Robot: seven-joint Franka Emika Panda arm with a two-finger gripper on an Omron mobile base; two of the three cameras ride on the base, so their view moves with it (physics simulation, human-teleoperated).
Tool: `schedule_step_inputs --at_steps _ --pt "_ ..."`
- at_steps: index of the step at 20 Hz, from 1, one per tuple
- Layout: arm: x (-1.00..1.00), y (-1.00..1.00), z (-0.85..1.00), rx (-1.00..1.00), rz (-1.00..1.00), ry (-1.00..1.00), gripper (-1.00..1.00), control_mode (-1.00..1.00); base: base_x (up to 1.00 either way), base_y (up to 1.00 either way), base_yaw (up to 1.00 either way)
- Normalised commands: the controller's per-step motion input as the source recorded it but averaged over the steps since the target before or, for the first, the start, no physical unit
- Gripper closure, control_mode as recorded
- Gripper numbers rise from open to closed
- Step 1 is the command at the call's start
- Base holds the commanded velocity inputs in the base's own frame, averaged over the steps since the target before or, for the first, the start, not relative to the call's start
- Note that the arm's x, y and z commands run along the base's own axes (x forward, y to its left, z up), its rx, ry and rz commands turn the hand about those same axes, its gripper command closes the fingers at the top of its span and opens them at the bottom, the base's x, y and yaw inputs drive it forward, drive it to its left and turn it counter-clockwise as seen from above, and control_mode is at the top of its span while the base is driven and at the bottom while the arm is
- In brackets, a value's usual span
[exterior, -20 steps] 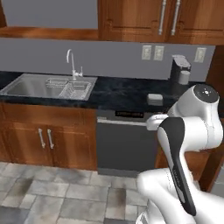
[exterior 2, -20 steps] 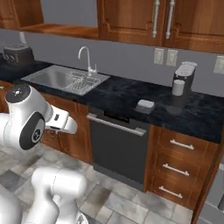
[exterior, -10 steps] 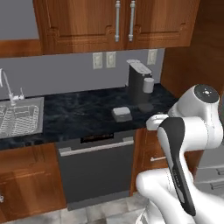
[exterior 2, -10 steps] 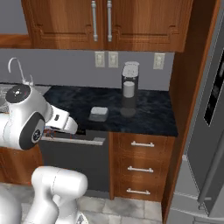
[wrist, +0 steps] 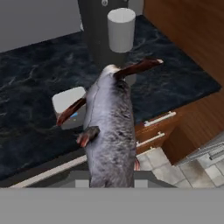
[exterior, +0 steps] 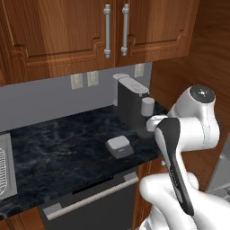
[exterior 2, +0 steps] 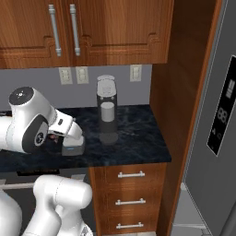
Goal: Take the fish from the fridge and place it on the digital scale on the counter by the fridge. Wait a few seconds for a reading, then move it to the plate on the dining counter.
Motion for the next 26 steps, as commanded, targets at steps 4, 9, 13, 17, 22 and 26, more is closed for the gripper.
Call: schedule_step_inputs --at_steps 4,9,13,17,22,26 --pt "0.55 0.5 -0.18 0.0 -0.13 0.12 1.0 -1.0 0.0 0.0 0.0" --pt "0.38 0.42 -0.39 0.0 -0.04 0.17 1.0 -1.0 0.0 0.0 0.0" --pt "0.58 0.38 -0.55 0.02 0.0 0.2 1.0 -1.0 0.0 0.0 0.0" --pt "0.68 0.39 -0.64 0.0 0.0 0.07 1.0 -1.0 0.0 0.0 0.0" --pt "0.58 0.15 -0.51 0.0 0.0 -0.02 1.0 -1.0 0.0 0.0 0.0" --pt "0.5 0.0 -0.51 0.0 0.0 -0.05 1.0 -1.0 0.0 0.0 0.0"
